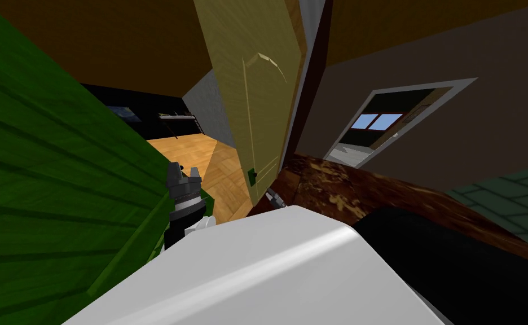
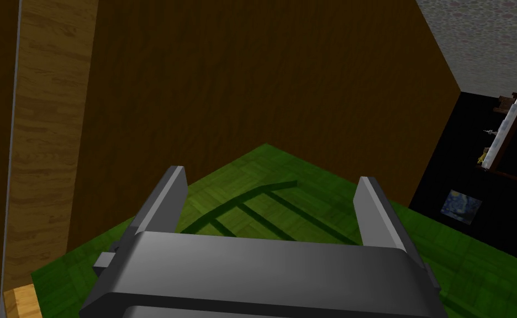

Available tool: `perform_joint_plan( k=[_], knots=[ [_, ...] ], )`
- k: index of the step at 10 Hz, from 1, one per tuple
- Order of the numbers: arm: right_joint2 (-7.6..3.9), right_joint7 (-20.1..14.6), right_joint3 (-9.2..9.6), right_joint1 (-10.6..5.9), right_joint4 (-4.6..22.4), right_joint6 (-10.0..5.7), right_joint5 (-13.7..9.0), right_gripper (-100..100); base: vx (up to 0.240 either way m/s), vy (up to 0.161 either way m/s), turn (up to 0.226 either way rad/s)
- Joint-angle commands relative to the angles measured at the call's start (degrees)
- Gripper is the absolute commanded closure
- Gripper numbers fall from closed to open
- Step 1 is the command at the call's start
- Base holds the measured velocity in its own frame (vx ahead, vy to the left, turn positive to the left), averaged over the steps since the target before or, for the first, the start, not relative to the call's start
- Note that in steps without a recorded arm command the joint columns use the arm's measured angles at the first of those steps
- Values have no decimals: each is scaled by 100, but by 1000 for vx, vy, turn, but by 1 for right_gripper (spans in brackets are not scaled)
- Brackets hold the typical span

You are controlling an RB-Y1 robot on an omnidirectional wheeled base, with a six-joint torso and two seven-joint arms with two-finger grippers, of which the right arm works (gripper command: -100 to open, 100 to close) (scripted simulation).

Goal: Push the door open

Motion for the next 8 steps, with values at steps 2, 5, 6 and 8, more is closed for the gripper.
perform_joint_plan(
  k=[2, 5, 6, 8],
  knots=[
    [-269, -60, 285, -22, 194, -50, -25, -100, 184, -64, 27],
    [-559, -109, 583, 16, 380, -133, -43, -100, 230, -78, 26],
    [-641, -122, 669, 26, 433, -157, -49, -100, 218, -64, 18],
    [-662, -137, 689, 13, 466, -168, -54, -100, 180, -52, 15]
  ],
)
